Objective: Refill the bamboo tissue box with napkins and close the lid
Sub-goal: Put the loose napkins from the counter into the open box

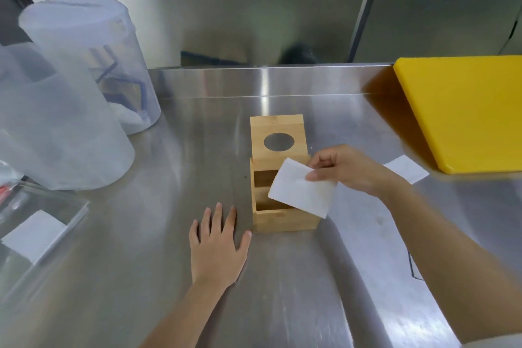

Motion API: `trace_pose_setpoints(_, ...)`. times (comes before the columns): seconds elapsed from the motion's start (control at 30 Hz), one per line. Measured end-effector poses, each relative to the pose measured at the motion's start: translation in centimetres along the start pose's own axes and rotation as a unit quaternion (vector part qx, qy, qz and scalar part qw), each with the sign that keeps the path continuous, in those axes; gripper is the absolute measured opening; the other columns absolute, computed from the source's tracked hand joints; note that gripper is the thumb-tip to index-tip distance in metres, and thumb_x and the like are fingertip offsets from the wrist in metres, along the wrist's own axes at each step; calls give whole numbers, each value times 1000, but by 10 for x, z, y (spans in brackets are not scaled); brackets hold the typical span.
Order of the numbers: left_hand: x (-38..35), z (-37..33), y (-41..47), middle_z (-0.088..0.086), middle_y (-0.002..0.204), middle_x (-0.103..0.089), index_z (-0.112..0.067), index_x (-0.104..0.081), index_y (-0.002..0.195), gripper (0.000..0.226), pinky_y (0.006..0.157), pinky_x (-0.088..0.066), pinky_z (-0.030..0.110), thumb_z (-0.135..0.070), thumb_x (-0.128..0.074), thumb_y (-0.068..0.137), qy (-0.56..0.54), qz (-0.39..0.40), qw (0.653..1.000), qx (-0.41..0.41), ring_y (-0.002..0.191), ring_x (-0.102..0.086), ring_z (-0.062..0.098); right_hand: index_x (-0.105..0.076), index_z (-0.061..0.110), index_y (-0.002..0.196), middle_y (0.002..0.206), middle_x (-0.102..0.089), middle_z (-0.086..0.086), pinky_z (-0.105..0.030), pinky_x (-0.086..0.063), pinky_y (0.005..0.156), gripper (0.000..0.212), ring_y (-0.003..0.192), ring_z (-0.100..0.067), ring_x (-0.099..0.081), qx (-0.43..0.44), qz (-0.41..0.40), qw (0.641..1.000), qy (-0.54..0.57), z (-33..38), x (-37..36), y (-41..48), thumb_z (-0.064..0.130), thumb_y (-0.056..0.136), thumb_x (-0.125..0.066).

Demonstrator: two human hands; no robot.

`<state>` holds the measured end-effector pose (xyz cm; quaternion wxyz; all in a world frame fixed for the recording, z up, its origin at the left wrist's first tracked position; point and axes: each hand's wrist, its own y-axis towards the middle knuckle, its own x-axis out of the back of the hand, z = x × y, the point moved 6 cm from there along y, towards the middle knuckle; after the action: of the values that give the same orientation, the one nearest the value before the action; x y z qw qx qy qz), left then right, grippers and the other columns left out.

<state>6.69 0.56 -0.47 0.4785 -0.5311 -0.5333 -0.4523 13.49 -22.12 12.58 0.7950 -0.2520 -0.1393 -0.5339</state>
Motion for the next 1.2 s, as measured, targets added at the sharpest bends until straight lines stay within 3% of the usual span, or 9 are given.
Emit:
trace_pose_setpoints(0.2, -3, 1, -1, 9, 138, -52, -23, -51, 129, 59, 106, -30, 49, -55, -30, 84, -3, -3, 1000, 3, 129, -44, 31, -67, 9, 93, 95, -67, -11, -25, -44, 70, 14, 83, -22, -58, 30, 88, 973, -209, 9, -39, 33, 18, 89, -57)
trace_pose_setpoints(0.43, -4, 1, -1, 10, 137, -52, -22, -51, 129, 57, 105, -20, 45, -53, -33, 84, -4, -11, 1000, -1, 129, -45, 31, -58, 9, 85, 70, -47, 10, -23, -36, 60, 12, 74, -16, -48, 23, 98, 933, -345, -3, -66, 51, 11, 93, -49)
trace_pose_setpoints(0.57, -4, 0, 0, 10, 136, -54, -22, -52, 127, 57, 104, -33, 51, -53, -32, 84, -9, -7, 1000, -2, 128, -46, 31, -44, 19, 70, 85, -56, -3, -33, -47, 73, 26, 80, -21, -56, 1, 113, 906, -407, -13, -81, 51, 7, 93, -45)
trace_pose_setpoints(0.63, -3, 0, 0, 10, 134, -56, -22, -53, 126, 56, 101, -37, 52, -53, -32, 84, -2, -5, 1000, -5, 125, -49, 32, -50, 16, 79, 93, -62, -8, -36, -53, 80, 16, 85, -24, -61, 8, 106, 898, -427, -14, -84, 53, 9, 93, -46)
trace_pose_setpoints(0.73, -3, 0, 0, 10, 137, -52, -22, -51, 128, 58, 103, -34, 51, -54, -30, 85, -4, -5, 1000, -6, 129, -45, 31, -55, 10, 105, 105, -65, -12, -44, -54, 84, 17, 92, -28, -62, 26, 93, 898, -430, -8, -86, 54, 19, 94, -47)
trace_pose_setpoints(0.87, -4, 1, -1, 7, 151, -32, -25, -35, 140, 66, 113, -15, 48, -57, -16, 85, -20, -3, 1000, -12, 141, -22, 28, -57, 9, 103, 107, -66, -10, -45, -52, 81, 21, 93, -28, -61, 48, 61, 916, -395, 0, -79, 47, 24, 94, -45)
trace_pose_setpoints(0.97, -3, 1, -1, 9, 149, -35, -24, -38, 138, 67, 112, -17, 49, -57, -17, 84, -30, -15, 999, -12, 140, -25, 29, -59, 14, 107, 107, -66, -5, -42, -51, 81, 22, 94, -24, -59, 64, 31, 925, -374, 2, -65, 35, 26, 95, -45)
trace_pose_setpoints(1.1, -1, 1, -1, 10, 149, -36, -23, -40, 137, 68, 111, -18, 50, -57, -16, 83, -39, -22, 999, -11, 139, -26, 30, -63, 10, 107, 103, -67, -7, -38, -49, 81, 21, 92, -24, -59, 99, -80, 948, -292, 4, -39, 10, 19, 94, -48)
trace_pose_setpoints(1.2, -3, 1, 0, 7, 154, -24, -25, -29, 142, 63, 114, -9, 47, -56, -19, 88, -37, -7, 999, -13, 143, -14, 26, -65, 6, 103, 98, -69, -9, -39, -50, 79, 20, 85, -24, -59, 116, -159, 950, -241, 0, -22, -10, 14, 93, -50)
